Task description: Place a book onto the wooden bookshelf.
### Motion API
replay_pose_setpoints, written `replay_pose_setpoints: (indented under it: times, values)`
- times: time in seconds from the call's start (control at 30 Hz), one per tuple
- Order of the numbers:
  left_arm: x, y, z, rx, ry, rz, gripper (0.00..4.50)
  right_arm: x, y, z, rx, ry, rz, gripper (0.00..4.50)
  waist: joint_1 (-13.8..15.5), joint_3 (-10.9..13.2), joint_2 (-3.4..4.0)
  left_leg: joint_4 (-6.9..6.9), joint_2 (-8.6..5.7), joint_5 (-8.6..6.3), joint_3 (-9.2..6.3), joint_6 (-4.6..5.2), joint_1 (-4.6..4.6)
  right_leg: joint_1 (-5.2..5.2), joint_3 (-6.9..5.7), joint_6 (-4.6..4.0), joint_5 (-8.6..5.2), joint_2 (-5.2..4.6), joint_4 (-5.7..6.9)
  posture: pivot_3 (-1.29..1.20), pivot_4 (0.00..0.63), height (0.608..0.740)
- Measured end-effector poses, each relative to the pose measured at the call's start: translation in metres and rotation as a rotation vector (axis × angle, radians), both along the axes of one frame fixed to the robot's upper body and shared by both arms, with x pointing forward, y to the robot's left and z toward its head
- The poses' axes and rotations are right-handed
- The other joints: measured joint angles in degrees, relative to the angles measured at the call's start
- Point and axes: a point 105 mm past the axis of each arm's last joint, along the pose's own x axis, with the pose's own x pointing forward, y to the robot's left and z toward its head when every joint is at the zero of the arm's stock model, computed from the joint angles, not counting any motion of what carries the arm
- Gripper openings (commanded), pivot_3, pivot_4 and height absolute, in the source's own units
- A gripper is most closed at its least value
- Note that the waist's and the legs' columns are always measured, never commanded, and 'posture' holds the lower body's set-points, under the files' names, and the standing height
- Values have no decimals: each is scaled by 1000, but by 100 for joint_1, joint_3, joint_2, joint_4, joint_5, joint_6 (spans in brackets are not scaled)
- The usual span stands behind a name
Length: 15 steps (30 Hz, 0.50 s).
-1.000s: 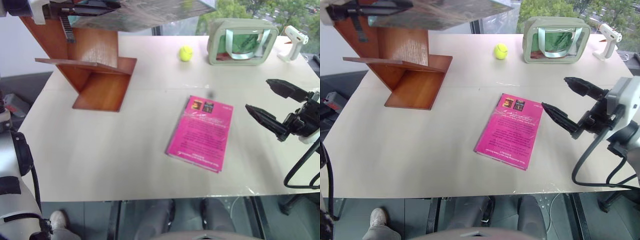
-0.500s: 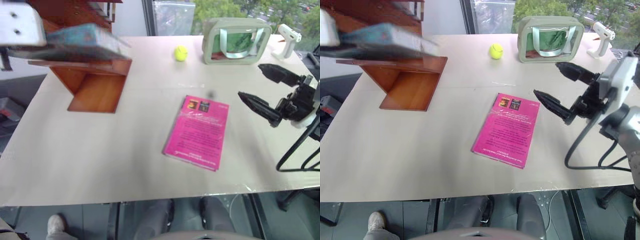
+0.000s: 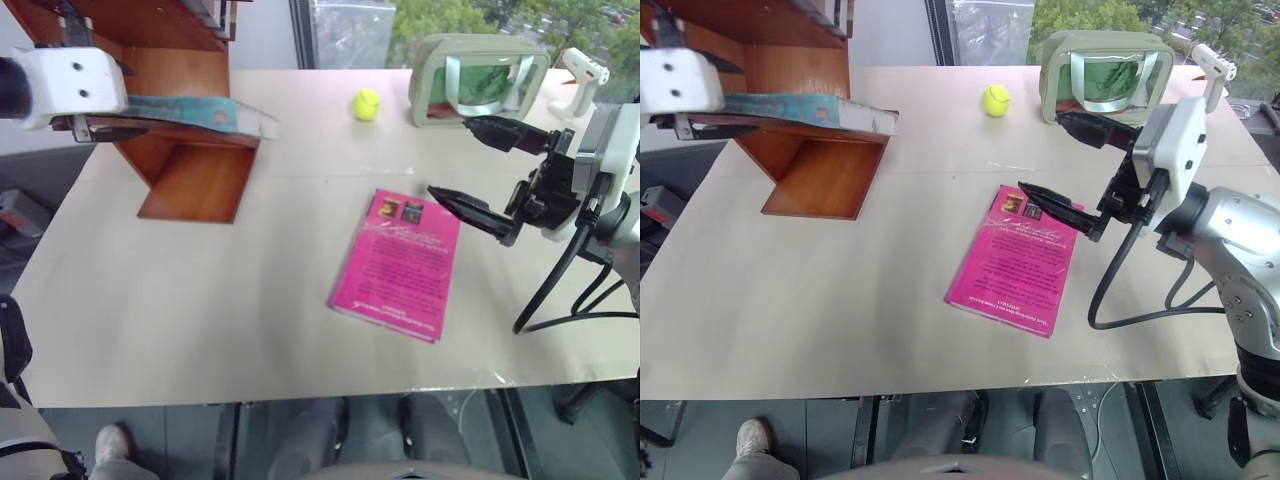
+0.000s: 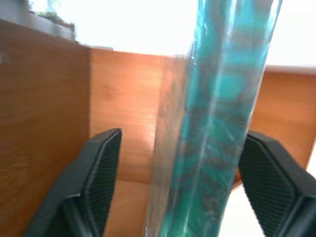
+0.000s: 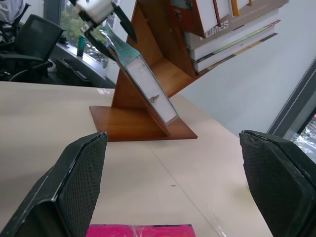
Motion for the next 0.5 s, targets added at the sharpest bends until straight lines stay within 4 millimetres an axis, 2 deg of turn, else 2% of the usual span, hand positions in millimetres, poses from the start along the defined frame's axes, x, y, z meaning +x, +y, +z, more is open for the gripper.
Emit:
replay_pose_setpoints:
  times: [0.13, 0.2, 0.27, 0.3, 0.37, 0.43, 0.5]
  values:
    - [-37, -25, 21, -344, 85, -111, 3729, 1, -2, -5, 22, 30, 3, 4368, -73, 5, -5, 9, 0, 0, -2, -1, -10, -11, -3, -1, -1, -1, 23, 0, 150, 736]
    - [-67, -50, 34, -500, 155, -211, 3729, 1, -3, -8, 27, 44, 9, 4368, -109, 6, -3, 10, 0, 0, 3, -1, -1, -10, 4, -1, -1, -1, 23, 0, 150, 736]
    - [-86, -71, 32, -595, 256, -285, 3729, 1, -4, -11, 26, 62, 13, 4368, -109, 6, -1, 10, 4, 3, 5, -5, 7, -9, 7, -1, -1, 1, 34, 0, 150, 736]
    - [-98, -88, 26, -662, 359, -347, 3729, 1, -5, -14, 27, 85, 11, 4368, -104, 6, 0, 10, 6, 6, 5, -11, 12, -8, 8, -1, -1, 3, 41, 0, 150, 736]
    - [-108, -112, 16, -749, 479, -444, 3729, 2, -8, -18, 24, 116, 11, 4368, -69, 6, 6, 10, 7, 13, 0, -22, 16, -7, 4, -1, 0, 3, 53, 0, 150, 736]
    - [-106, -132, -6, -825, 563, -485, 3729, 2, -14, -24, 21, 147, -13, 4368, -34, 1, 14, 9, 8, 19, -1, -32, 34, 9, 6, -9, 5, 3, 61, 0, 150, 736]
    - [-97, -142, -37, -880, 620, -453, 3729, 1, -21, -32, 0, 174, -52, 4368, 10, -1, 20, -17, 11, 24, 12, -40, 81, 44, 21, -26, 16, 2, 50, 0, 150, 736]
